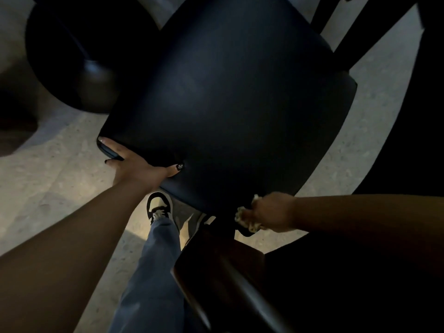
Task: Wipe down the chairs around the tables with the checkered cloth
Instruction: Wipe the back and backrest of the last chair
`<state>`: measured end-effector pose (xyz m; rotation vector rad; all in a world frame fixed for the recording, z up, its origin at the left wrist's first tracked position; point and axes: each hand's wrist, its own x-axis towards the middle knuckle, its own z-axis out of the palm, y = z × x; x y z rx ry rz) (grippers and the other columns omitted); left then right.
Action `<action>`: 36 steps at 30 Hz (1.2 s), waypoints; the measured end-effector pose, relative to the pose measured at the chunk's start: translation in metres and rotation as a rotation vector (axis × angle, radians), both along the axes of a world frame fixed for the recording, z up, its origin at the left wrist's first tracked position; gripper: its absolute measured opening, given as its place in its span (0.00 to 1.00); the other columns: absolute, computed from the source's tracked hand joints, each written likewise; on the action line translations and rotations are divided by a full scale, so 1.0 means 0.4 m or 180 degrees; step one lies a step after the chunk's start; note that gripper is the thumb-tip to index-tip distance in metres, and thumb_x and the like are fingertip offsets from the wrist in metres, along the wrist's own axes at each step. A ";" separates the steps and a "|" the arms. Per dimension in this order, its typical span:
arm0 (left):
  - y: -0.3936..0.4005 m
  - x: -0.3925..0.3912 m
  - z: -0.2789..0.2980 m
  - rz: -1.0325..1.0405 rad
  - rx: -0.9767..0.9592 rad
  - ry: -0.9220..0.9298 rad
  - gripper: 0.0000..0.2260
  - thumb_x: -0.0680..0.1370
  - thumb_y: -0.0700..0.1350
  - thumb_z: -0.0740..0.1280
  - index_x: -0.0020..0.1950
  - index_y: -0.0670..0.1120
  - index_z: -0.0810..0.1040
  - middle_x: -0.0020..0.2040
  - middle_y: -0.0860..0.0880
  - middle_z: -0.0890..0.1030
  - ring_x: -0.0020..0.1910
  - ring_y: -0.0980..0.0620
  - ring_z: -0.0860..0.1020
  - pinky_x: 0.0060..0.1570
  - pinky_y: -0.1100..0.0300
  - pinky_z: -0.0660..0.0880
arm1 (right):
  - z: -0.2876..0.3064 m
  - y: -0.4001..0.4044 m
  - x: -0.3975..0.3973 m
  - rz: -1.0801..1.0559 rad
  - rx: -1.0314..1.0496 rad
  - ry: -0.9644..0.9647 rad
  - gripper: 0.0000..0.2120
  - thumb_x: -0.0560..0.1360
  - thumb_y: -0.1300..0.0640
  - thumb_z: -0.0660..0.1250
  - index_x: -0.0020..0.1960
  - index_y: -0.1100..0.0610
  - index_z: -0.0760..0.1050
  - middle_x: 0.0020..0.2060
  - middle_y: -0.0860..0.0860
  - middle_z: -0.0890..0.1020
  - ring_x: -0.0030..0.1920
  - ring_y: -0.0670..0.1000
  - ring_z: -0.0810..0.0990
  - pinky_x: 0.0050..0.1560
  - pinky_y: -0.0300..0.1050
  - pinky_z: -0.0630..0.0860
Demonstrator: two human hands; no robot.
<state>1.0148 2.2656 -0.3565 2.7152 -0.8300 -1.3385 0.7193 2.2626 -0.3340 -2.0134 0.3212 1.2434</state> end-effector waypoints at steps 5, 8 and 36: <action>0.006 0.002 -0.002 -0.0052 -0.0049 -0.0041 0.70 0.59 0.59 0.81 0.73 0.50 0.24 0.77 0.32 0.47 0.72 0.30 0.61 0.67 0.42 0.66 | -0.006 -0.063 -0.029 0.0017 -0.0332 -0.0331 0.18 0.78 0.49 0.62 0.67 0.48 0.66 0.53 0.50 0.76 0.44 0.49 0.76 0.42 0.44 0.71; 0.006 -0.001 0.001 -0.0034 -0.0055 -0.0047 0.70 0.59 0.59 0.81 0.73 0.50 0.24 0.77 0.33 0.46 0.73 0.30 0.60 0.68 0.42 0.65 | 0.016 -0.163 -0.097 -0.0321 -0.1153 -0.0279 0.18 0.76 0.44 0.63 0.64 0.45 0.65 0.52 0.47 0.73 0.40 0.46 0.73 0.37 0.42 0.69; -0.131 -0.009 0.075 -0.0798 -0.0378 -0.0098 0.64 0.63 0.52 0.81 0.74 0.60 0.29 0.76 0.42 0.29 0.76 0.34 0.37 0.71 0.34 0.51 | 0.036 -0.550 -0.063 -0.3638 -0.3812 -0.0634 0.19 0.79 0.55 0.60 0.68 0.60 0.67 0.65 0.63 0.65 0.53 0.68 0.74 0.56 0.60 0.73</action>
